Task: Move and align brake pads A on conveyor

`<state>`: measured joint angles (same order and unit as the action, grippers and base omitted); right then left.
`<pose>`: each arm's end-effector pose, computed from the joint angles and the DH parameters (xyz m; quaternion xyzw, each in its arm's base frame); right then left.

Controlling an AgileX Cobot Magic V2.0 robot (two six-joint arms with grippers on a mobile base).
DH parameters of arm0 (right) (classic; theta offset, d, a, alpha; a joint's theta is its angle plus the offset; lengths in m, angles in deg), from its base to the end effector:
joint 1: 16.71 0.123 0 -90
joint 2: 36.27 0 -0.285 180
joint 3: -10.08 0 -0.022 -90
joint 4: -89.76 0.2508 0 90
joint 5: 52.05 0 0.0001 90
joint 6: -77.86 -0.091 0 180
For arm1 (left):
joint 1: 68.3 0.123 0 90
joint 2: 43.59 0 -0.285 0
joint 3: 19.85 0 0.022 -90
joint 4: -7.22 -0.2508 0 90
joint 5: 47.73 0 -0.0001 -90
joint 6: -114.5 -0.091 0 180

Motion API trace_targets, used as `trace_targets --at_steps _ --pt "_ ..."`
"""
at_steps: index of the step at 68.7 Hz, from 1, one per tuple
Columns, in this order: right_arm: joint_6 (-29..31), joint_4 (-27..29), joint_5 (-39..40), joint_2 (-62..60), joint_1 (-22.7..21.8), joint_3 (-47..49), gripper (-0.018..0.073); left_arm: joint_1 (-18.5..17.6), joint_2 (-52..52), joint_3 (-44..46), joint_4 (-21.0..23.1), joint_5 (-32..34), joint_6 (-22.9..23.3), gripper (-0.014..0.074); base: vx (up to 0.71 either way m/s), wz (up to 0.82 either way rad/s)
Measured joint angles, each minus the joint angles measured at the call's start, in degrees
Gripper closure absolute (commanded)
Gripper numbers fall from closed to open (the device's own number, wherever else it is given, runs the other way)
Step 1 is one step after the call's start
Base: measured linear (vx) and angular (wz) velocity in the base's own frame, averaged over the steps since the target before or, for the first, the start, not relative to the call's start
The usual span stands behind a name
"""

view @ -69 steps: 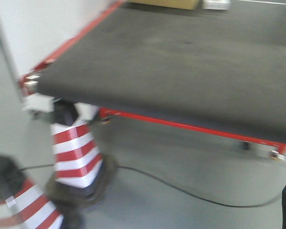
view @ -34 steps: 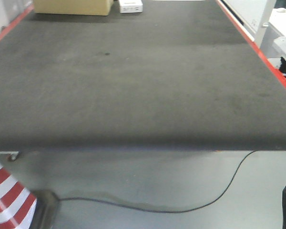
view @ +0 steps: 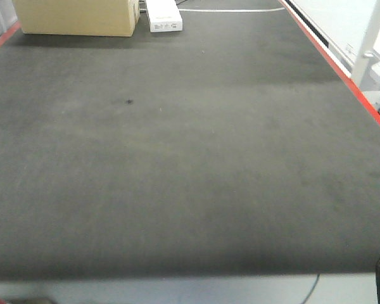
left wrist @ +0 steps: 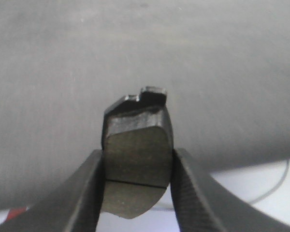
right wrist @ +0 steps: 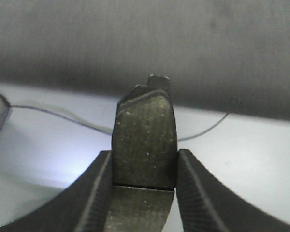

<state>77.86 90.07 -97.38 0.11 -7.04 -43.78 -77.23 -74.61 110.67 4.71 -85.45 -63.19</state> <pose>0.0838 0.0146 0.2479 -0.0770 0.9226 0.0344 0.3765 0.0790 -0.0099 0.2899 0.0575 0.8561 -0.0300 0.5128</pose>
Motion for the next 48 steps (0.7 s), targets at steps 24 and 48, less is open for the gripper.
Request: trace_targets --at_steps 24,48 --pt "0.00 0.00 0.00 0.00 0.00 0.00 0.0566 0.00 0.00 0.00 0.00 0.00 0.00 0.0602 0.35 0.04" --pt "0.00 0.00 0.00 0.00 0.00 0.00 0.0566 0.00 0.00 0.00 0.00 0.00 0.00 0.0602 0.22 0.02"
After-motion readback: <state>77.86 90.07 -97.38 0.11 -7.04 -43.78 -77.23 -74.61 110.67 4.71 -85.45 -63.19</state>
